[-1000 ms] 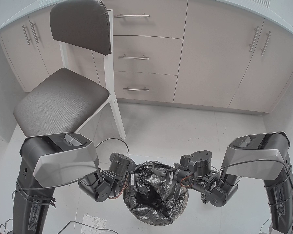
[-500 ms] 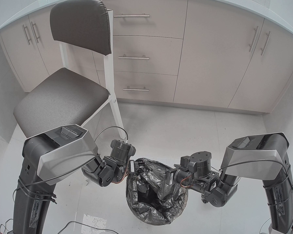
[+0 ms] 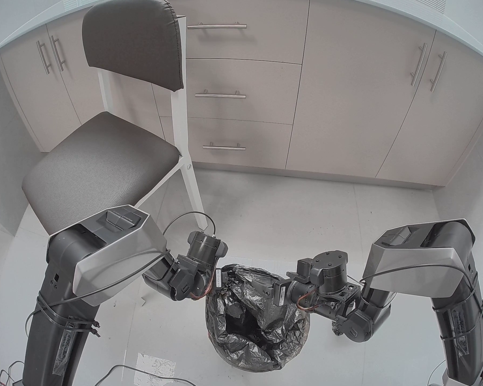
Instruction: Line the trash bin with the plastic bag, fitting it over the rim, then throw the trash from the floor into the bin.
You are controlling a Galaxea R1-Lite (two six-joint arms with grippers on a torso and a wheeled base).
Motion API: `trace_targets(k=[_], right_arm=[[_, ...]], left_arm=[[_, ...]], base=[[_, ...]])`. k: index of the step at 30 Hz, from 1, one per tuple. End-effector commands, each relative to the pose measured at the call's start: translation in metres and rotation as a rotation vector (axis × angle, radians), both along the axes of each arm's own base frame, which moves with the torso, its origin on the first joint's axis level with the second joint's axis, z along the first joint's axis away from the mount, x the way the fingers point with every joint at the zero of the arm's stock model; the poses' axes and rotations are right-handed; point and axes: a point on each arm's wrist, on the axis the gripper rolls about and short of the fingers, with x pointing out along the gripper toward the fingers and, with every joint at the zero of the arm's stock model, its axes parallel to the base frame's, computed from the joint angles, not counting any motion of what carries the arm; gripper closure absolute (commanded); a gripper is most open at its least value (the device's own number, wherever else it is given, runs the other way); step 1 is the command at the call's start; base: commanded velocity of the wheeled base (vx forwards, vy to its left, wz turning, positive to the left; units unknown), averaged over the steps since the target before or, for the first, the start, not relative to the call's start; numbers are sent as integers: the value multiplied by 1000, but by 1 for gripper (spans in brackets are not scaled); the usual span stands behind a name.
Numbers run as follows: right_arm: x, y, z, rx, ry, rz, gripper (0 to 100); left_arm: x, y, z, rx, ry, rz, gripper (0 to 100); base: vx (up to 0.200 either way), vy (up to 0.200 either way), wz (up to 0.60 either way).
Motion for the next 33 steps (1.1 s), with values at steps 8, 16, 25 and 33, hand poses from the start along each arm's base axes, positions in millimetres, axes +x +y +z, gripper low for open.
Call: trace_targets(k=[8,16,25,33], right_arm=[[1,1,-4,-2,3,2,0],[1,1,-3,-1,2,1,0],[1,2,-3,-2,1,3,0],[0,-1,-1,-2,5,-3,0]], left_arm=[[3,-2,1,81,88,-133,0],[4,-4,5,82,174,-160,0],[1,-5,39,-33,133,-82,0],[-60,10,73,-270,300,-64,0]], base=[[0,0,0],[0,0,0],[0,0,0],[0,0,0]])
